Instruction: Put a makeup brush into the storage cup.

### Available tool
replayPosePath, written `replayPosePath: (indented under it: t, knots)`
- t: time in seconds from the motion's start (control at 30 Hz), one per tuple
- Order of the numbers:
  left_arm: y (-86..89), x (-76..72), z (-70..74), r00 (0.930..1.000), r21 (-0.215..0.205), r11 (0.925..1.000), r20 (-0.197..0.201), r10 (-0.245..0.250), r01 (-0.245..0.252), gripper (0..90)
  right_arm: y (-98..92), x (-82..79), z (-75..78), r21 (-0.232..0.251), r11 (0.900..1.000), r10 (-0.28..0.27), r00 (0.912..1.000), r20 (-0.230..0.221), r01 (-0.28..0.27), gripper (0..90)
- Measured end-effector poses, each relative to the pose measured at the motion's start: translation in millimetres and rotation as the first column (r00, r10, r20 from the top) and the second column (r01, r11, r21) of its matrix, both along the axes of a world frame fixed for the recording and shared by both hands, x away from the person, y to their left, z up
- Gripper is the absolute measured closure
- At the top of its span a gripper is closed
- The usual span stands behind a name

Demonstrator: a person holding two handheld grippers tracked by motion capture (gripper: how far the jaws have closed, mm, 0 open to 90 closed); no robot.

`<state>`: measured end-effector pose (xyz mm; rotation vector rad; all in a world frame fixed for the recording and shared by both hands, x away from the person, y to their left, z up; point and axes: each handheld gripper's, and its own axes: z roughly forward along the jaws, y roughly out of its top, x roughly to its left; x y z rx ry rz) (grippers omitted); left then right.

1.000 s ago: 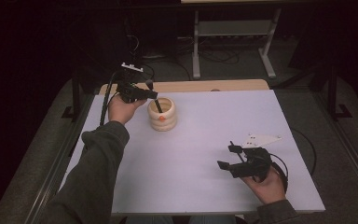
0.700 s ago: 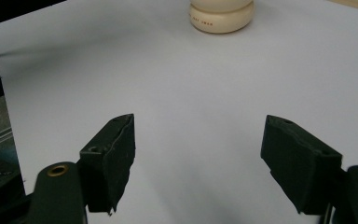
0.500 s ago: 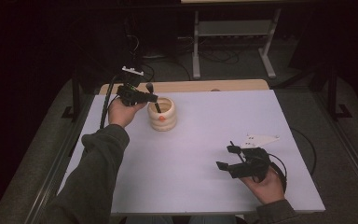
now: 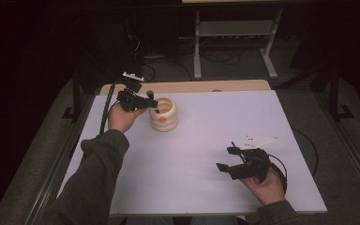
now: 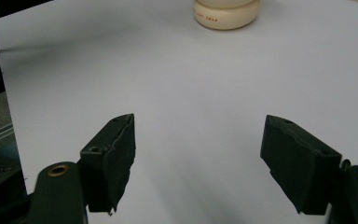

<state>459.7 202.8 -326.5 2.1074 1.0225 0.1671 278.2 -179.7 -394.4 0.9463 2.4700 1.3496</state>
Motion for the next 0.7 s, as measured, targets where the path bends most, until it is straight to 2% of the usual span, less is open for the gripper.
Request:
replayPosePath:
  t: [0.07, 0.1, 0.3, 0.5, 0.57, 0.7]
  knots:
    - [1.0, -1.8, -0.7, 1.0, 0.03, 0.9995, 0.004, -0.005, 0.005, 72.3, -0.7, -0.1, 0.1, 0.0, 1.0, 0.0, 1.0, 0.003, 0.0, 25.2]
    - [2.3, -2.5, -1.6, 1.0, 0.031, 0.9995, 0.002, 0.0, 0.0, 70.7, -0.8, -0.1, 0.1, 0.002, 1.0, 0.001, 1.0, 0.003, -0.001, 25.2]
    - [10.2, -9.7, -4.3, 0.9997, 0.002, 0.9997, 0.009, 0.024, -0.024, 59.6, -0.1, 0.3, -0.7, -0.001, 1.0, 0.006, 1.0, -0.001, -0.006, 25.3]
    - [16.9, -19.7, -6.5, 0.9996, 0.002, 0.9999, 0.022, 0.016, -0.016, 54.5, 1.7, 0.1, -0.2, -0.001, 1.0, 0.009, 0.9999, -0.007, -0.009, 25.5]
    - [17.6, -23.6, -6.8, 0.9995, -0.011, 0.9998, 0.026, 0.014, -0.014, 53.9, 1.7, 0.2, 0.3, 0.001, 1.0, 0.01, 0.9999, 0.003, -0.01, 25.5]
    - [18.2, -31.5, -6.9, 0.9991, 0.003, 1.0, 0.043, -0.002, 0.002, 51.5, 3.0, -2.2, 3.4, -0.019, 1.0, 0.003, 1.0, 0.01, -0.002, 25.4]
